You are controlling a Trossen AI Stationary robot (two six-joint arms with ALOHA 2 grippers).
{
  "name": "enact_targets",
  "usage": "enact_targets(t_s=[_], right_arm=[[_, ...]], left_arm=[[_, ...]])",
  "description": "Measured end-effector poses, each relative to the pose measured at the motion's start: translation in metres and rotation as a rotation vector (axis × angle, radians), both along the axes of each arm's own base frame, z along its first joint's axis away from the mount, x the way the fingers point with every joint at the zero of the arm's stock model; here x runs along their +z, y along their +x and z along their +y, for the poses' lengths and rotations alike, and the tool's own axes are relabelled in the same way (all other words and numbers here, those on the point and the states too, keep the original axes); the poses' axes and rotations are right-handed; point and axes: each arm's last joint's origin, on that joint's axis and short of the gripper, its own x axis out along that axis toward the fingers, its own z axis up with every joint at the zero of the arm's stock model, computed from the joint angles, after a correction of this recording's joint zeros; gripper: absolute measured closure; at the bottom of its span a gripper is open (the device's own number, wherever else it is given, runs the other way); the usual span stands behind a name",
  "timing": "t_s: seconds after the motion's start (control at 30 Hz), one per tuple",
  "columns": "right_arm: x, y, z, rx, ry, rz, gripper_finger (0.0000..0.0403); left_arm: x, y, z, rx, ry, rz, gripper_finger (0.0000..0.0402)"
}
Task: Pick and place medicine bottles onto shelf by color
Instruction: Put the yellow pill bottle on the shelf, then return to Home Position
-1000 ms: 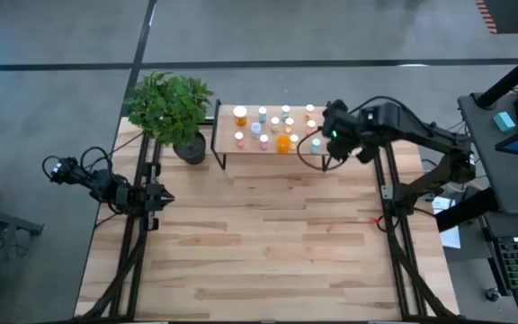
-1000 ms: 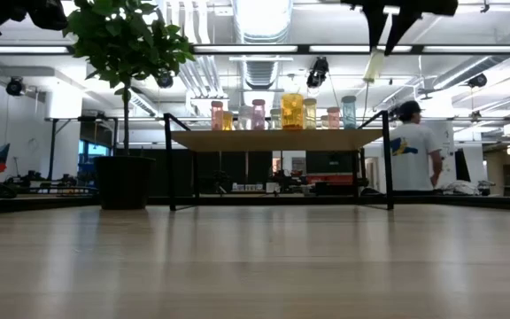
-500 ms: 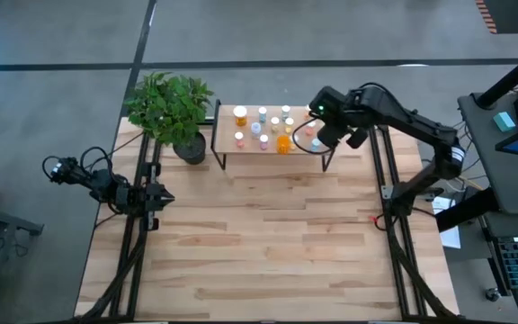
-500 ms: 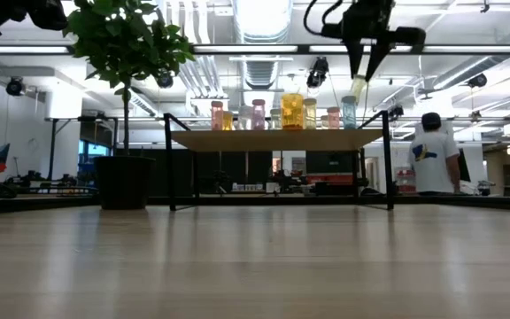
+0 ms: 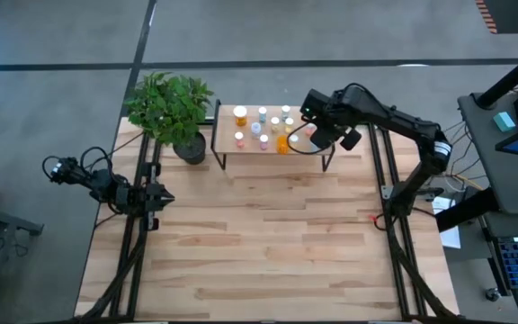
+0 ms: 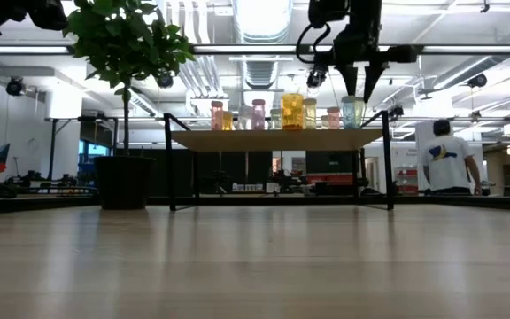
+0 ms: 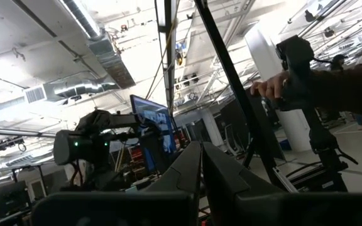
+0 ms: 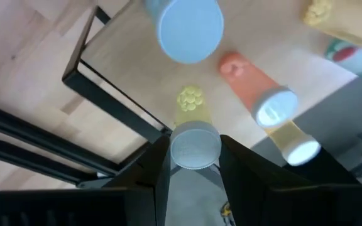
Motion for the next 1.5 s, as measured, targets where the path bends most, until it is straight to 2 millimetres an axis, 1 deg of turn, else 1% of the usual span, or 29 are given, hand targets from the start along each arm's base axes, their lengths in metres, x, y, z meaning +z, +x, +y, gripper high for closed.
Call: enact_targets(t_s=[0.17,0.27,0.4,0.5,0.57,0.77,0.9,1.0,1.17,1.27,1.33,1.43,1.47,1.5], right_arm=[[-0.01,0.006,-0.004,-0.038,0.015,0.026,0.0294],[-0.013,0.008,-0.004,-0.058,0.017,0.027,0.0294],[-0.013,0.008,-0.004,-0.07,0.018,0.022,0.0293],[-0.012,0.01,-0.006,-0.133,0.004,-0.024,0.0284],[-0.012,0.01,-0.006,-0.156,-0.014,-0.026,0.0276],[-0.012,0.01,-0.006,-0.164,-0.016,-0.029,0.0255],[-0.012,0.01,-0.007,-0.167,-0.032,-0.023,0.0251],[-0.008,0.007,-0.006,-0.174,-0.07,-0.019,0.0251],[0.008,0.001,-0.003,-0.183,-0.087,-0.072,0.0251],[0.021,-0.001,0.004,-0.218,-0.1,-0.135,0.025],[0.03,-0.005,0.015,-0.302,-0.087,-0.211,0.0251],[0.044,-0.011,0.041,-0.615,-0.01,-0.445,0.0267],[0.046,-0.015,0.054,-0.665,0.055,-0.488,0.0279],[0.047,-0.021,0.07,-0.669,0.143,-0.511,0.0294]], left_arm=[[0.0,0.0,0.0,0.001,0.001,0.0,0.0402],[0.0,0.0,0.0,0.002,0.003,-0.001,0.0402],[0.0,0.0,0.0,0.002,0.003,-0.002,0.0402],[0.0,0.0,0.0,0.003,0.004,-0.002,0.0402],[0.0,0.0,0.0,0.003,0.004,-0.002,0.0402],[0.0,0.0,0.0,0.004,0.006,-0.003,0.0402],[0.0,0.0,0.0,0.004,0.006,-0.003,0.0402],[0.0,0.0,0.0,0.004,0.005,-0.003,0.0402],[0.0,0.0,0.0,0.004,0.006,-0.004,0.0402],[0.0,0.0,0.0,0.004,0.005,-0.004,0.0402],[0.001,0.0,0.0,0.009,0.003,-0.006,0.0402],[0.005,-0.002,0.002,0.045,-0.034,-0.03,0.0402],[0.006,-0.002,0.003,0.056,-0.047,-0.036,0.0402],[0.006,-0.002,0.003,0.056,-0.05,-0.039,0.0402]])
